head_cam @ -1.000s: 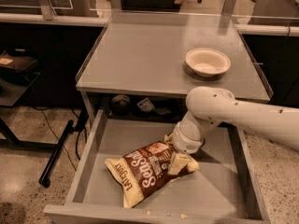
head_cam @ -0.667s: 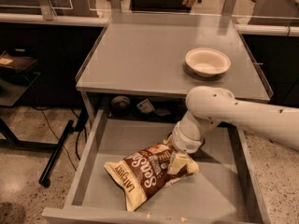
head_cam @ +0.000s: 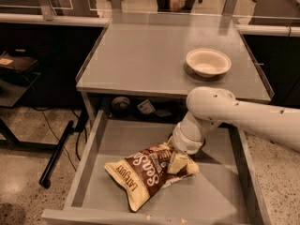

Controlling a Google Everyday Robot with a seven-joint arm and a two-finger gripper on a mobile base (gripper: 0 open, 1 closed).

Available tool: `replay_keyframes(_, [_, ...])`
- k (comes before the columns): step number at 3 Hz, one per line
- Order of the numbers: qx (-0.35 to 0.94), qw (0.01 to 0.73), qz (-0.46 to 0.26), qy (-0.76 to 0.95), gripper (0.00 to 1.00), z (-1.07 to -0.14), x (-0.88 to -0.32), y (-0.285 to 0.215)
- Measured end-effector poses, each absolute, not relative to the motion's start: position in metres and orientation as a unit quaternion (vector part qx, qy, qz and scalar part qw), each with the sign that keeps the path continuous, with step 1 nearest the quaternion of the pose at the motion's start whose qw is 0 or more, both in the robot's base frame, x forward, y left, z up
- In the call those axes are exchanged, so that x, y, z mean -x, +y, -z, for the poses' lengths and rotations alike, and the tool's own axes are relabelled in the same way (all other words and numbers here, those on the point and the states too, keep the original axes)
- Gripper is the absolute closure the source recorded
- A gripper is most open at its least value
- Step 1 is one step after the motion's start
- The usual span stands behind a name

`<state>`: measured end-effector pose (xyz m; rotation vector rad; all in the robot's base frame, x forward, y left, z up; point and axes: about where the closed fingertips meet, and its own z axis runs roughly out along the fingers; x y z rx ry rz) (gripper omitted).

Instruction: Pick brown chip bag from top drawer and place on counter

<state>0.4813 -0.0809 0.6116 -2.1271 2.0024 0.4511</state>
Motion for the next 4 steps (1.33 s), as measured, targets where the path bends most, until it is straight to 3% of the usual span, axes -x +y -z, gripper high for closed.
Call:
replay_keyframes(1, [0.716, 0.093, -0.152, 0.675, 1.00, -0.616, -0.481, -0.081])
replay_keyframes(4, [0.648, 0.117, -0.121, 0.742, 1.00, -0.753, -0.454, -0.096])
